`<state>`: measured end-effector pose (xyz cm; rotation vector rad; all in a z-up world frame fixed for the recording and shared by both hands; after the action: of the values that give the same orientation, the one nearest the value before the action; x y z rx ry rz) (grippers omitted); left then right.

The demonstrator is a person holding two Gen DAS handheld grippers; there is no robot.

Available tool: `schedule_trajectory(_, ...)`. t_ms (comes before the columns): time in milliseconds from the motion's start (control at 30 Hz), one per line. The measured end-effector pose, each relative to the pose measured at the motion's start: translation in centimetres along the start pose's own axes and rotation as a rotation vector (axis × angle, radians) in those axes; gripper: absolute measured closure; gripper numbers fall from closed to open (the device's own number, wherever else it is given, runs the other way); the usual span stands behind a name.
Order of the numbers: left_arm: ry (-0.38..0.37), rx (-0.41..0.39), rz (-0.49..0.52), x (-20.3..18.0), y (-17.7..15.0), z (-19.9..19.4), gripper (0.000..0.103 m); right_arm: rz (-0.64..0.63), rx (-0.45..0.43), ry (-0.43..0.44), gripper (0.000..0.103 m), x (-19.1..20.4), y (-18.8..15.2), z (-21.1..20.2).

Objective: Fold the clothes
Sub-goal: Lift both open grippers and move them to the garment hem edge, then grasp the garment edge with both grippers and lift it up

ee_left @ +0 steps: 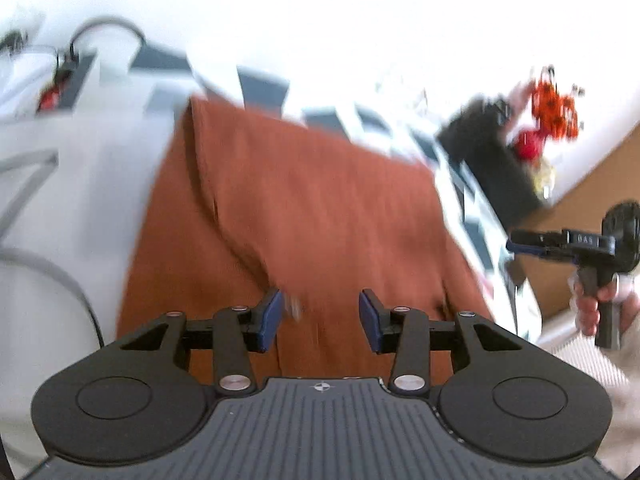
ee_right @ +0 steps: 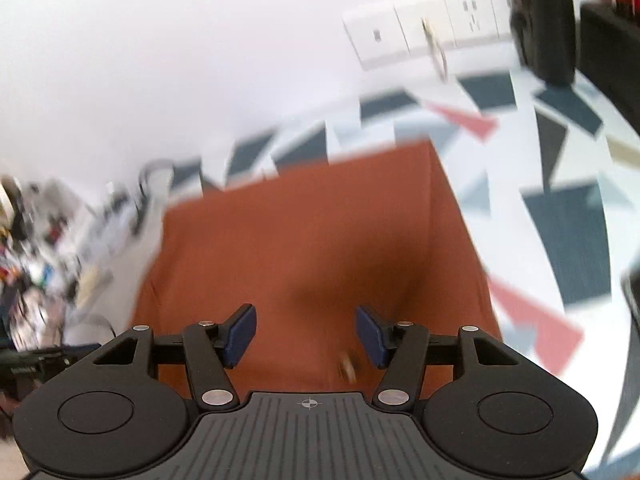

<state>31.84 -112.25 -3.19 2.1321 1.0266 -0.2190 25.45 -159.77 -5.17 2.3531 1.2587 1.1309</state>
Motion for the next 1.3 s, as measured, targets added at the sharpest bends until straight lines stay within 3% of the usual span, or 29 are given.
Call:
schedule_trajectory(200,0.042,-0.143,0.002,0.8,7.4,3.7,0.060,0.003,-0.110,0.007,0.050,-0.6,7.6,2.0)
schedule_trajectory(400,0.101,-0.125,-0.095,4.4,11.0,9.9,0.061,0.128,-0.150,-0.073,0.051,-6.3,12.1,8.1)
schedule_trajectory(500,0.137,-0.102,-0.142,6.3,11.8,12.9,0.061,0.180,-0.141,-0.121,0.053,-10.0,12.5,11.3)
schedule_trajectory(667,0.157,-0.093,-0.222,9.3,12.8,16.0,0.060,0.266,-0.125,-0.126,0.053,-14.7,12.4,15.1)
schedule_trajectory(767,0.101,-0.095,-0.315,10.6,13.2,16.9,0.057,0.292,-0.114,-0.111,0.053,-16.0,12.7,16.7)
schedule_trajectory(900,-0.021,-0.101,-0.415,11.5,13.4,17.2,0.057,0.316,-0.103,-0.022,0.056,-15.5,13.0,16.8)
schedule_trajectory(1000,-0.026,-0.087,-0.417,11.8,13.7,17.4,0.056,0.298,-0.093,0.019,0.056,-14.7,13.0,16.4)
schedule_trajectory(1100,0.038,-0.098,-0.375,11.8,14.1,17.2,0.056,0.298,-0.079,0.049,0.056,-14.3,13.1,16.1)
schedule_trajectory(1300,0.084,-0.094,-0.336,11.9,14.4,17.0,0.055,0.325,-0.081,0.034,0.056,-15.2,13.1,16.7)
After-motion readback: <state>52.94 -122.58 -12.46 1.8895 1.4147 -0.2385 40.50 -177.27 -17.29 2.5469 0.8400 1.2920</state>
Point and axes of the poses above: each gripper's, at about its wrist camera, not at the fingertips, and z roughly the way its jaws point, x to its left, y to its top, the point moved 3 cm from there along z, roughly the way its jaws point, and after that the axes turned 6 degrees about y, right-handed, at the moved point
